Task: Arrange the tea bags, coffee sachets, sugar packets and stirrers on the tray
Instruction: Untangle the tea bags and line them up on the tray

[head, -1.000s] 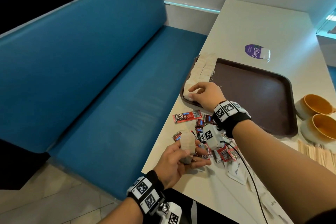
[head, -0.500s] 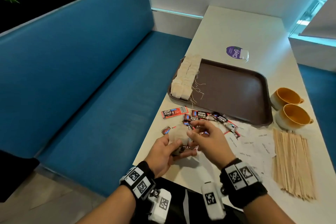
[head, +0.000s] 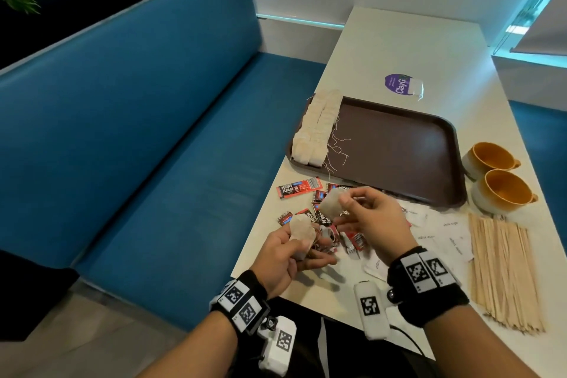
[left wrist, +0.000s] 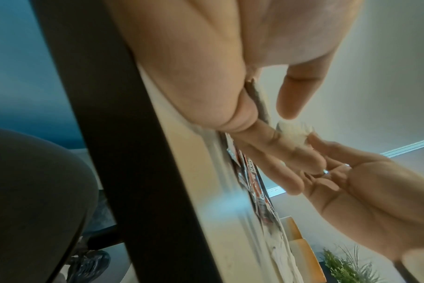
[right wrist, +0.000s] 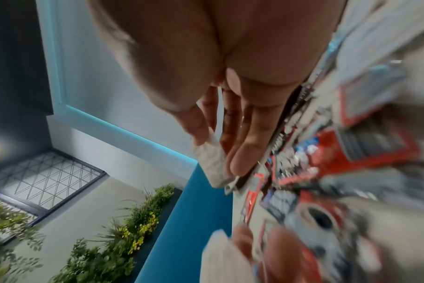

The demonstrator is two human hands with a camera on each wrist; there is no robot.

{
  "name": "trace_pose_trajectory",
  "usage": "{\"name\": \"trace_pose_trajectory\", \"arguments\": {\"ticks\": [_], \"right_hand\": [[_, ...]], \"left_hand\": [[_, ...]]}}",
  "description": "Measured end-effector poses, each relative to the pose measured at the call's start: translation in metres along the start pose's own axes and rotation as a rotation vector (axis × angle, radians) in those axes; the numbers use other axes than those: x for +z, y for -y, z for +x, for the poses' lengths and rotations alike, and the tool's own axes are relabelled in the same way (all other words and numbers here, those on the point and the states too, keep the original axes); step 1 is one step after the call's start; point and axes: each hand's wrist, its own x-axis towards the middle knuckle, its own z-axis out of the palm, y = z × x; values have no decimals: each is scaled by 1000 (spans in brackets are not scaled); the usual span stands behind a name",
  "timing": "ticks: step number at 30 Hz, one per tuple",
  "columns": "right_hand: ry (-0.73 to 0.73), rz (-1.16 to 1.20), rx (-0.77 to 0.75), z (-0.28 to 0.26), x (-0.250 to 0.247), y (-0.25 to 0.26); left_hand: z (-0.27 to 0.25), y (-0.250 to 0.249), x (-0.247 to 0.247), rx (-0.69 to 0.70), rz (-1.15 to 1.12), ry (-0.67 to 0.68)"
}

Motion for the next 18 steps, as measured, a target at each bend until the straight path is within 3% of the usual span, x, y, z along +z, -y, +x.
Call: {"name": "trace_pose_trajectory", "arguments": {"ticks": [7,14,18], "right_hand": [[-105,-224,-179,80,-7,31],[101,-539,-156,149,15,27],[139,-729,-156,168,26,23]], "left_hand": [[3,2,-5,-23,-49,25],[5,8,-10,-57,37,-13],[5,7,-10,-80,59,-44]]}}
